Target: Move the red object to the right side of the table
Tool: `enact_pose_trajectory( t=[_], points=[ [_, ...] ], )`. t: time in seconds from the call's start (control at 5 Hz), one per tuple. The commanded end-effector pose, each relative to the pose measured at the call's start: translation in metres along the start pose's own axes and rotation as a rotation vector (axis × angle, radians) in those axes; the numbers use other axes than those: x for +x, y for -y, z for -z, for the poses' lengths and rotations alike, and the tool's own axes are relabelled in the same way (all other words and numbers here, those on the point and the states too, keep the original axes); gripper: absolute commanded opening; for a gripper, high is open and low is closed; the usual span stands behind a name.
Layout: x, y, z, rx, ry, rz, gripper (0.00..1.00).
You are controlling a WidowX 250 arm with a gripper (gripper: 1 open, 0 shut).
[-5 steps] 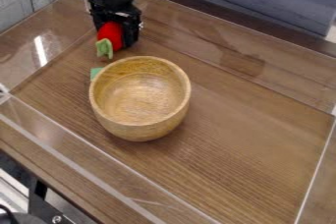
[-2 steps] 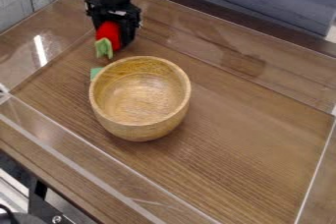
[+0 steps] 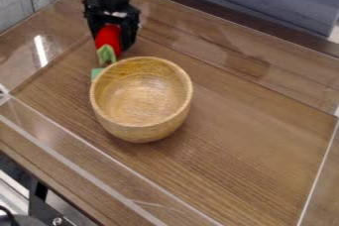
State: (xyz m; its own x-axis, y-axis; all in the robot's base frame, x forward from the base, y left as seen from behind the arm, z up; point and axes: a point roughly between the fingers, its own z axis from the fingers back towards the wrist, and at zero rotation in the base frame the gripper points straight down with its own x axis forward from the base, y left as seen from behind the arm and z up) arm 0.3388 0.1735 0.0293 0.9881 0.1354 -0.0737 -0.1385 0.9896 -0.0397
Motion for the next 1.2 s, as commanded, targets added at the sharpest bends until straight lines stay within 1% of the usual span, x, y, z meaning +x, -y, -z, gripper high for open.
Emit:
enact_pose_trajectory(
  t=[0.0,0.4,0.6,0.8,1.0],
  points=[
    [0.0,0.006,-0.029,0.04,0.1,0.007,1.0],
    [0.007,0.003,-0.056,0.031,0.109,-0.04,1.0],
    [0.011,-0.01,-0.049,0.037,0.105,-0.058,1.0],
    [0.012,-0.022,-0.036,0.041,0.093,-0.074,1.0],
    [0.007,-0.018,-0.023,0.044,0.089,-0.022,0.0]
  ],
)
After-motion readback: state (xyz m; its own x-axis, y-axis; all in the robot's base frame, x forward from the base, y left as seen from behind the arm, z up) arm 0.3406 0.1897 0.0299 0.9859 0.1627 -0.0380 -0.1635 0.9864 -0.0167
